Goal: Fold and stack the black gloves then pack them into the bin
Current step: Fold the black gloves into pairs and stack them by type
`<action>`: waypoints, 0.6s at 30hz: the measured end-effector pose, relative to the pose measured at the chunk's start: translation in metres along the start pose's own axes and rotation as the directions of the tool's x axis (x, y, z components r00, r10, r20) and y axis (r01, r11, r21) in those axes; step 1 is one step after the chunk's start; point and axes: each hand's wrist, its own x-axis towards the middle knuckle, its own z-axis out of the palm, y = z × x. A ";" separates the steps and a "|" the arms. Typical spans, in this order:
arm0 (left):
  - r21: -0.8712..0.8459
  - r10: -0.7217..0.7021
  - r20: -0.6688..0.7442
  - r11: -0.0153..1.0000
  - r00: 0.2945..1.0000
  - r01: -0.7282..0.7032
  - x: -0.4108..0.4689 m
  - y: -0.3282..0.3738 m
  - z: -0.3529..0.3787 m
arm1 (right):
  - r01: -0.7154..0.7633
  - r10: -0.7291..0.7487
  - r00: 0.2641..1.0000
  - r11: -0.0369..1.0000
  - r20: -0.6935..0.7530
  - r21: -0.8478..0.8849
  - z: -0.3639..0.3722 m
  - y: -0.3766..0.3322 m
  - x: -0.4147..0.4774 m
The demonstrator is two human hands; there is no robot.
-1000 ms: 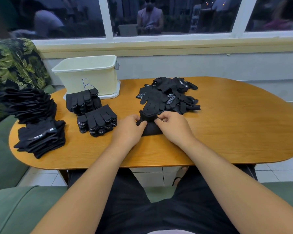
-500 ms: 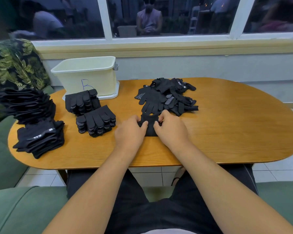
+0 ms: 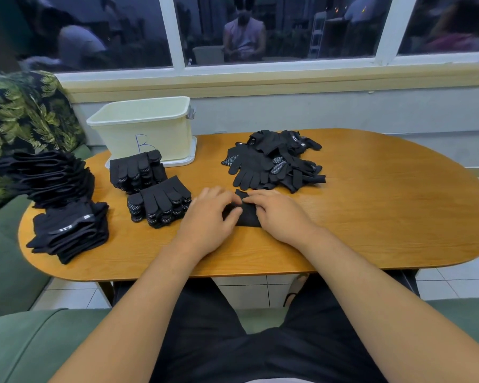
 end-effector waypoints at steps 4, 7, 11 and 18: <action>0.107 0.185 0.161 0.973 0.969 -0.204 0.004 -0.003 -0.005 | -0.014 0.015 1.000 0.993 -0.007 0.117 -0.004 0.002 -0.004; 0.123 0.247 0.153 0.956 0.957 -0.266 0.011 0.002 -0.008 | 0.010 -0.007 1.000 0.983 -0.015 0.181 -0.008 0.001 -0.009; 0.006 0.204 0.143 0.978 0.968 -0.207 0.013 0.010 -0.029 | -0.010 0.021 1.000 0.902 -0.023 0.432 -0.025 -0.006 -0.026; -0.572 -0.085 0.147 0.806 0.986 0.154 0.003 0.031 -0.058 | -0.132 0.090 0.991 0.426 0.103 0.895 -0.037 -0.018 -0.042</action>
